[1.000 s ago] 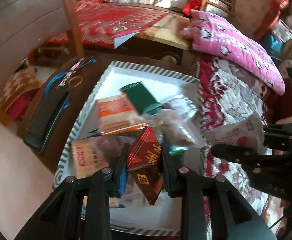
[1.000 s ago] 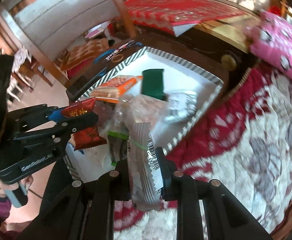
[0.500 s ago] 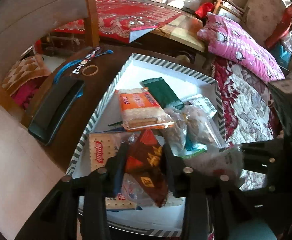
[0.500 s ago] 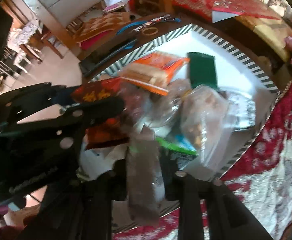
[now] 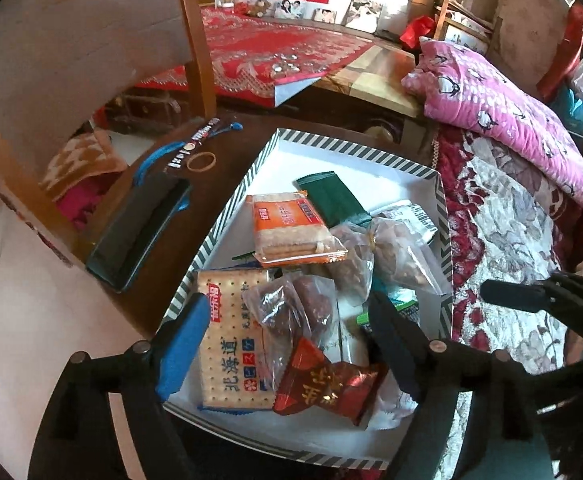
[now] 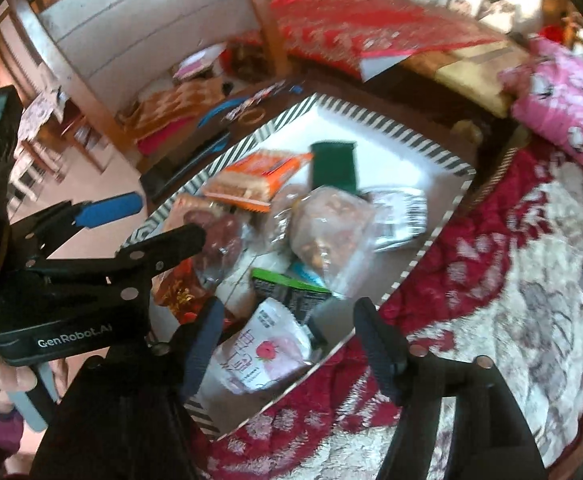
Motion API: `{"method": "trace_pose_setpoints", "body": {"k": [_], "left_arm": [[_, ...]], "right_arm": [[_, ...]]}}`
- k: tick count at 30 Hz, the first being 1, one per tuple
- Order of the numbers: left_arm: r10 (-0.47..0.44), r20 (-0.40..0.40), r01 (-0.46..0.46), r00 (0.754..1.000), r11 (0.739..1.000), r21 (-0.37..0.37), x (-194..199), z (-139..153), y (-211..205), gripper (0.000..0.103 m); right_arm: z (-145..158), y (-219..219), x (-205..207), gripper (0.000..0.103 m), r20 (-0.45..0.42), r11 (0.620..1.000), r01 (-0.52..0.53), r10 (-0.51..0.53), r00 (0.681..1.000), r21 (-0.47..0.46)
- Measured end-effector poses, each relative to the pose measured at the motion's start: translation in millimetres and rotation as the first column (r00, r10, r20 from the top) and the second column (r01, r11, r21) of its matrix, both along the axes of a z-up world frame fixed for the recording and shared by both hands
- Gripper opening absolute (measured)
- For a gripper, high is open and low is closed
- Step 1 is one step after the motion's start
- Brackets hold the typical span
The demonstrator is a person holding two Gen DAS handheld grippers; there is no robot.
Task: Organize snacks
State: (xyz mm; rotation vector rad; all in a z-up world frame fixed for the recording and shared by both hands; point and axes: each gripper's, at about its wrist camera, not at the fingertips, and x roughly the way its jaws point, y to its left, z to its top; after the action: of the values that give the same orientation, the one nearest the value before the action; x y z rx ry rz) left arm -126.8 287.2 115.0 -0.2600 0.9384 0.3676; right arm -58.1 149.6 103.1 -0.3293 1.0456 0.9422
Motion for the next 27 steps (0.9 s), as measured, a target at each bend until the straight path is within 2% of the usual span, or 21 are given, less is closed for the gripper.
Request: {"method": "trace_pose_setpoints", "body": {"k": [3,5,8,12,22,27], "left_arm": [[0.023,0.014,-0.023,1.000,0.999,0.036,-5.6,4.0,-7.9,0.084],[0.034,0.028,-0.036,0.999,0.998,0.059,-9.8,6.9,-14.0,0.087],[0.038,0.028,-0.040,0.999,0.997,0.068,-14.2,8.2,-20.4,0.093],[0.032,-0.012,-0.030,0.999,0.995,0.099,-15.4,5.5,-30.5,0.093],[0.017,0.008,-0.018,1.000,0.993,0.113,-24.5,12.2,-45.1,0.094],[0.007,0.017,-0.008,1.000,0.996,0.086,-23.4,14.2,-45.4,0.094]], "right_arm": [[4.3,-11.9,-12.9,0.080,0.074,0.998,0.059,-0.060,0.995,0.023],[6.6,-22.2,-18.7,0.082,0.094,0.994,0.096,-0.101,0.991,0.050],[6.6,-34.6,-20.9,0.085,0.096,0.988,0.137,-0.144,0.985,0.073],[6.2,-49.2,-22.2,0.085,0.086,0.984,0.164,-0.170,0.982,0.077],[8.8,-71.1,-27.2,0.086,0.081,0.978,0.184,-0.192,0.978,0.097],[9.6,-73.7,-27.2,0.086,0.076,0.977,0.188,-0.196,0.978,0.100]]}}
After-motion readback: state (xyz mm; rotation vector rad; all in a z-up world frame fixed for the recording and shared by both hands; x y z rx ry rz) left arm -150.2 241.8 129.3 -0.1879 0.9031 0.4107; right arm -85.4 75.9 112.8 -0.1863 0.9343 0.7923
